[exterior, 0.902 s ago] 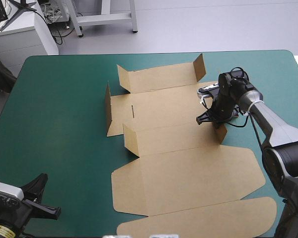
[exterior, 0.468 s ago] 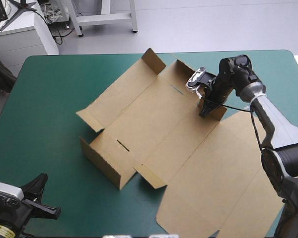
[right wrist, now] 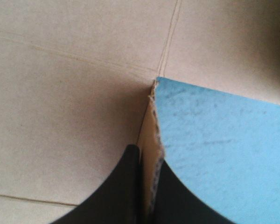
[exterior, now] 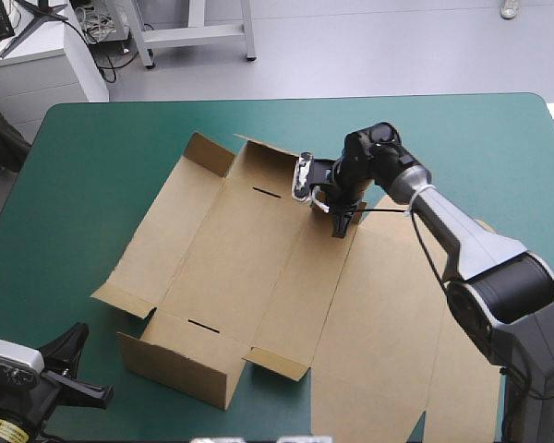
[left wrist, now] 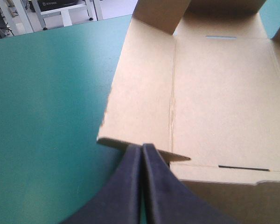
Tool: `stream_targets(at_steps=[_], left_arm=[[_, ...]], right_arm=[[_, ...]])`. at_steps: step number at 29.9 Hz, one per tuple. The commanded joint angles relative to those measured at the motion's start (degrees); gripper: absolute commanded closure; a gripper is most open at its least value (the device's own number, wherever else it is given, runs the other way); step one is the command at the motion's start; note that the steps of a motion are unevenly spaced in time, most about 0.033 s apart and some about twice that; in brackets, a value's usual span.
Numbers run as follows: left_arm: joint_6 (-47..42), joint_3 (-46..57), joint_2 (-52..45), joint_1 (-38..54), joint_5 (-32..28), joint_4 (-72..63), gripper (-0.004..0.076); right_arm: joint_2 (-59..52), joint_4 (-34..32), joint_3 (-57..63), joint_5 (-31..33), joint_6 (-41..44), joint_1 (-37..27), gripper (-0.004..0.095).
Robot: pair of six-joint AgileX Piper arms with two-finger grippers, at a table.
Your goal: Fold the box
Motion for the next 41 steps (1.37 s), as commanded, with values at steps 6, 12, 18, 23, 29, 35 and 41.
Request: stream_targets(at_steps=[6, 12, 18, 23, 29, 35, 41], left_arm=[[-0.3, -1.2, 0.8, -0.2, -4.1, 0.6, 0.0734], [-0.3, -1.2, 0.8, -0.2, -4.1, 0.6, 0.0734], [-0.3, -1.2, 0.8, -0.2, -4.1, 0.6, 0.0734], [-0.3, -1.2, 0.8, -0.2, -4.1, 0.6, 0.0734], [-0.3, -1.2, 0.8, -0.2, -4.1, 0.6, 0.0734], [-0.3, -1.2, 0.8, -0.2, -4.1, 0.6, 0.0734], [-0.3, -1.2, 0.8, -0.2, -4.1, 0.6, 0.0734]], right_arm=[[6.4, -2.0, -10.5, 3.3, -2.3, 1.9, 0.0928], [7.7, 1.0, -11.5, 6.1, -5.6, 2.4, 0.0928], [7.7, 1.1, -11.9, 2.4, -5.4, 2.4, 0.0894], [7.7, 2.0, -15.5, 7.2, -5.4, 2.4, 0.0664], [7.7, 1.8, -23.5, 11.8, 0.6, 2.4, 0.05], [5.8, 0.8, -31.0, 11.8, 10.8, 2.4, 0.0499], [-1.1, -6.9, -31.3, 11.8, 25.0, 2.4, 0.0508]])
